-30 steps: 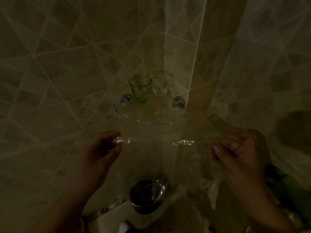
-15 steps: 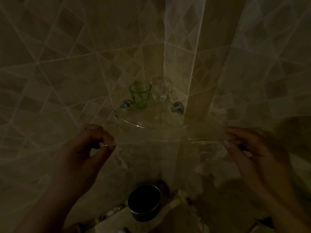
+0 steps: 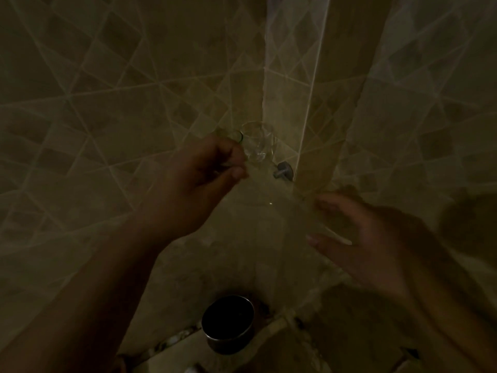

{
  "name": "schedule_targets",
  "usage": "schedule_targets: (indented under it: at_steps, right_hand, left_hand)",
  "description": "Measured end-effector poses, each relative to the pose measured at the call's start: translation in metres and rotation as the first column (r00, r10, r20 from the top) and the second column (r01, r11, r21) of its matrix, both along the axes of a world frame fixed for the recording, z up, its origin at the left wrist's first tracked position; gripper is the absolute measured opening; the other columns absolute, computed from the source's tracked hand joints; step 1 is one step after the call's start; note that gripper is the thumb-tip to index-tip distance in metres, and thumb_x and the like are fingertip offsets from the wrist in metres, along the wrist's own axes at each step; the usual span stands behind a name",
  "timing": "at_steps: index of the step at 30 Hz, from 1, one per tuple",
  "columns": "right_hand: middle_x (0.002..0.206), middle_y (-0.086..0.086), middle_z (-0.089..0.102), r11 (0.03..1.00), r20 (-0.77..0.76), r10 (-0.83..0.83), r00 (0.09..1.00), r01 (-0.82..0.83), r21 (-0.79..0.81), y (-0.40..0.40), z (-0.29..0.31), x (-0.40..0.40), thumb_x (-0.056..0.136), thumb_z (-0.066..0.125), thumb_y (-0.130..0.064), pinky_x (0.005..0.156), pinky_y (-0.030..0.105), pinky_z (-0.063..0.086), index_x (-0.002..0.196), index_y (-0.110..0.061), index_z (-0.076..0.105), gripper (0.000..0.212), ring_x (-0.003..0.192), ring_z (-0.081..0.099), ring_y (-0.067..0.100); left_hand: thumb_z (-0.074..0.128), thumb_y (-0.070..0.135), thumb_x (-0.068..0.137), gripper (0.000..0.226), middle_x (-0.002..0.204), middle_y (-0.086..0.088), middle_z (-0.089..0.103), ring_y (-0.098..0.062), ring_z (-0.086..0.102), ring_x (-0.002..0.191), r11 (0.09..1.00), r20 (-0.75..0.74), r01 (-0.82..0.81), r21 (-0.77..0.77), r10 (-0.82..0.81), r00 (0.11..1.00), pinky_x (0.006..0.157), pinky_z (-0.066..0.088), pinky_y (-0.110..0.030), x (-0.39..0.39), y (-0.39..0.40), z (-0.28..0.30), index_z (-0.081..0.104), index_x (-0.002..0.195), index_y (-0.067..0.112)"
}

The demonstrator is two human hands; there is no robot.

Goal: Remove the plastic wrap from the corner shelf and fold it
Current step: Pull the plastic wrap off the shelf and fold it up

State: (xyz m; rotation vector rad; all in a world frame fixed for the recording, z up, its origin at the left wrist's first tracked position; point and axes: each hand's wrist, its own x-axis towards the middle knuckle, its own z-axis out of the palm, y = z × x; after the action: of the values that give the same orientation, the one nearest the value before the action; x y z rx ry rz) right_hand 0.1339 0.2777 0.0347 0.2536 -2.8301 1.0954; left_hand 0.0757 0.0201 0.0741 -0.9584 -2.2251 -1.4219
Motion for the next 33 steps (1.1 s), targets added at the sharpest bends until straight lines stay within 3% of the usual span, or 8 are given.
schedule_targets:
  at_steps: [4,7,11,14,18,22,26,33]
  right_hand:
    - [0.093,-0.012,0.074,0.947,0.139,0.137,0.981,-0.089,-0.308,-0.021,-0.026,-0.017,0.083,0.068,-0.021,0.08,0.029,0.056,0.097,-0.042,0.068,0.026,0.088,0.069,0.005]
    - [0.081,-0.013,0.076,0.858,0.09,0.076,0.993,-0.019,-0.513,-0.019,-0.038,-0.025,0.085,0.063,-0.004,0.06,0.018,0.053,0.079,-0.043,0.072,0.041,0.069,0.07,0.006]
    - [0.078,-0.014,0.077,0.722,0.061,-0.008,0.998,0.048,-0.691,-0.008,-0.053,-0.027,0.085,0.061,0.001,0.049,0.012,0.048,0.081,-0.04,0.074,0.043,0.062,0.068,-0.001]
    - [0.075,-0.009,0.077,0.655,0.098,0.009,0.995,0.068,-0.753,-0.005,-0.068,-0.026,0.084,0.061,0.0,0.049,0.014,0.049,0.085,-0.035,0.074,0.037,0.061,0.067,0.0]
    - [0.074,-0.005,0.076,0.627,0.173,0.028,0.985,0.117,-0.77,-0.005,-0.086,-0.026,0.081,0.065,-0.006,0.05,0.017,0.05,0.087,-0.03,0.074,0.027,0.062,0.067,0.003]
    - [0.08,-0.003,0.076,0.636,0.239,0.022,0.971,0.171,-0.753,-0.007,-0.098,-0.025,0.069,0.076,-0.031,0.052,0.022,0.051,0.093,-0.026,0.072,0.026,0.068,0.067,0.007]
    - [0.077,0.001,0.072,0.631,0.261,-0.045,0.964,0.23,-0.741,-0.003,-0.104,-0.025,0.064,0.076,-0.048,0.057,0.028,0.05,0.094,-0.017,0.07,0.044,0.07,0.062,0.014]
    - [0.06,0.006,0.062,0.691,0.203,-0.055,0.978,0.184,-0.699,0.007,-0.102,-0.025,0.07,0.071,-0.032,0.05,0.022,0.041,0.081,-0.015,0.072,0.021,0.055,0.052,0.014]
  left_hand:
    - [0.064,0.025,0.087,0.026,0.093,0.019,0.063,0.0,0.061,0.091,0.966,-0.185,-0.215,-0.144,0.187,0.965,0.077,0.047,-0.011,-0.01,0.011,-0.008,0.054,0.108,0.037]
    - [0.066,0.035,0.085,0.048,0.121,0.015,0.053,0.002,0.051,0.108,0.861,-0.298,-0.507,-0.02,0.479,0.826,0.09,0.034,-0.005,-0.005,0.003,-0.031,0.046,0.127,0.022]
    - [0.066,0.055,0.076,0.074,0.132,0.038,0.04,0.018,0.042,0.118,0.853,0.304,-0.427,0.3,0.339,0.89,0.085,0.042,-0.005,0.02,0.0,-0.091,0.031,0.138,0.036]
    - [0.076,0.064,0.06,0.1,0.15,0.018,0.036,0.002,0.036,0.134,0.929,0.621,-0.225,0.294,-0.007,0.783,0.1,0.044,-0.033,0.029,0.0,-0.127,0.024,0.142,0.045]
    - [0.08,0.032,0.069,0.06,0.11,-0.004,0.072,-0.022,0.068,0.102,0.806,0.724,-0.146,0.574,-0.416,0.551,0.074,0.056,-0.032,0.024,-0.002,-0.148,0.055,0.123,0.022]
    - [0.065,0.016,0.084,0.007,0.078,-0.002,0.07,-0.017,0.065,0.073,0.843,0.748,-0.154,0.516,-0.356,0.561,0.061,0.052,-0.026,0.025,0.0,-0.144,0.07,0.088,0.013]
    - [0.053,0.005,0.089,0.034,0.059,0.0,0.067,-0.008,0.06,0.051,0.864,0.816,-0.26,0.431,-0.251,0.521,0.046,0.046,-0.018,0.026,0.001,-0.141,0.07,0.063,0.018]
    - [0.058,0.012,0.08,0.019,0.077,-0.01,0.069,-0.026,0.057,0.072,0.888,0.795,-0.228,0.399,-0.211,0.569,0.063,0.04,-0.033,0.018,-0.005,-0.128,0.073,0.069,0.017]
